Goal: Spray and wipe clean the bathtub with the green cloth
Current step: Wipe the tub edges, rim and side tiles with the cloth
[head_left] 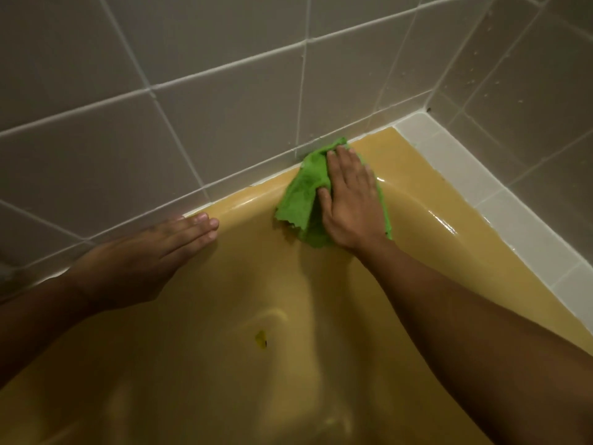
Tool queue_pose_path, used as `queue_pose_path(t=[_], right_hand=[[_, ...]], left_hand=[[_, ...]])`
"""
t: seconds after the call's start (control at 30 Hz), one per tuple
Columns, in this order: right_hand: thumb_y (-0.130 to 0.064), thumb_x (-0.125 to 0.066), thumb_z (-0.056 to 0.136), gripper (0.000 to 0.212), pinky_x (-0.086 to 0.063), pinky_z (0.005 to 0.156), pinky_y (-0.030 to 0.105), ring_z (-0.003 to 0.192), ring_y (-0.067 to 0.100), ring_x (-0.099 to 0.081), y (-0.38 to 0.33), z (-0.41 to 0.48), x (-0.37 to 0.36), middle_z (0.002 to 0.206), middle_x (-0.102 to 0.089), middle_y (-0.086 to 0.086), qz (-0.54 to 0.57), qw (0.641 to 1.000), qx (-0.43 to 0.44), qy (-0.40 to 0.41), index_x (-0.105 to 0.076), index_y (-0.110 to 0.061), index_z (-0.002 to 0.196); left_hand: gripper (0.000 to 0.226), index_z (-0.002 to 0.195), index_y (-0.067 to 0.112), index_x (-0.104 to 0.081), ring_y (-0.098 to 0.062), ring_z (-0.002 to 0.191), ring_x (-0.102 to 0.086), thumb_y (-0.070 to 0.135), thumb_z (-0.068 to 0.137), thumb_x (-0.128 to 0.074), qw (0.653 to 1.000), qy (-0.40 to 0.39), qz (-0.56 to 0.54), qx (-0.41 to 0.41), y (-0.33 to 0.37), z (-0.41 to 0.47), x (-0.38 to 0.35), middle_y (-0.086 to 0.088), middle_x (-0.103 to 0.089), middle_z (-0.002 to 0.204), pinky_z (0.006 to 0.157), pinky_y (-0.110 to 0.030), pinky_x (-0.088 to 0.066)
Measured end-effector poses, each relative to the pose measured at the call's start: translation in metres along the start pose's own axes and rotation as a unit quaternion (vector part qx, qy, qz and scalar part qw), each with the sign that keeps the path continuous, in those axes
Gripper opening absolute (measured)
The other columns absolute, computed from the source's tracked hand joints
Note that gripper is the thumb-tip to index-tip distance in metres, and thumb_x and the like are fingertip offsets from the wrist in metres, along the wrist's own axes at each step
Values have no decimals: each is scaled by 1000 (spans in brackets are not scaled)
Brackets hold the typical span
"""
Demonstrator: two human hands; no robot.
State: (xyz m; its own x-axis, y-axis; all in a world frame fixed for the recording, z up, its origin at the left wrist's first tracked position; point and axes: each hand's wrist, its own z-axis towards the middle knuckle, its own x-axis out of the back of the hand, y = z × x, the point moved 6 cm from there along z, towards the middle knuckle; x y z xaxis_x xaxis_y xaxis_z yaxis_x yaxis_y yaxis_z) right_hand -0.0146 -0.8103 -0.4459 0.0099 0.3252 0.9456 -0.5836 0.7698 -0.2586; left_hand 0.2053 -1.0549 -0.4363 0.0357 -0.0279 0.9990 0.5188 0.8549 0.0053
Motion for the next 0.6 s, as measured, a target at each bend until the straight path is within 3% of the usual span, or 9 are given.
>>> queue_pose_path(t=[0.17,0.37,0.47,0.6], right_hand=[[-44,-21,108,62,-3,128,40,157,20,-12,22,20,11,169,-19,7,-25,995,-86,37,-22,-13,161],[-38,-30,104,63,-4,128,46,156,24,-13,-25,12,-12,168,-24,9,58,977,-154,134,-29,-6,158],[-31,-33,101,65,-4,127,52,157,29,-10,-80,-8,-33,168,-20,14,173,961,-129,175,-26,0,158],[-28,-38,99,67,-5,125,58,158,33,-3,-164,-51,-63,168,-16,18,251,954,-39,157,-26,2,157]], left_hand=[[68,156,-2,-37,-35,155,-27,-5,88,-46,1000,12,-10,-2,2,2,3,-20,-32,166,121,-54,-31],[63,156,-3,-36,-37,153,-31,-7,93,-43,999,42,16,6,4,-5,4,-23,-33,163,121,-53,-35],[57,157,-1,-34,-33,152,-31,0,100,-34,999,36,29,27,2,-16,1,-22,-32,164,122,-49,-33],[58,158,0,-34,-31,155,-25,1,100,-28,999,32,20,24,-4,-56,-6,-19,-29,165,127,-42,-22]])
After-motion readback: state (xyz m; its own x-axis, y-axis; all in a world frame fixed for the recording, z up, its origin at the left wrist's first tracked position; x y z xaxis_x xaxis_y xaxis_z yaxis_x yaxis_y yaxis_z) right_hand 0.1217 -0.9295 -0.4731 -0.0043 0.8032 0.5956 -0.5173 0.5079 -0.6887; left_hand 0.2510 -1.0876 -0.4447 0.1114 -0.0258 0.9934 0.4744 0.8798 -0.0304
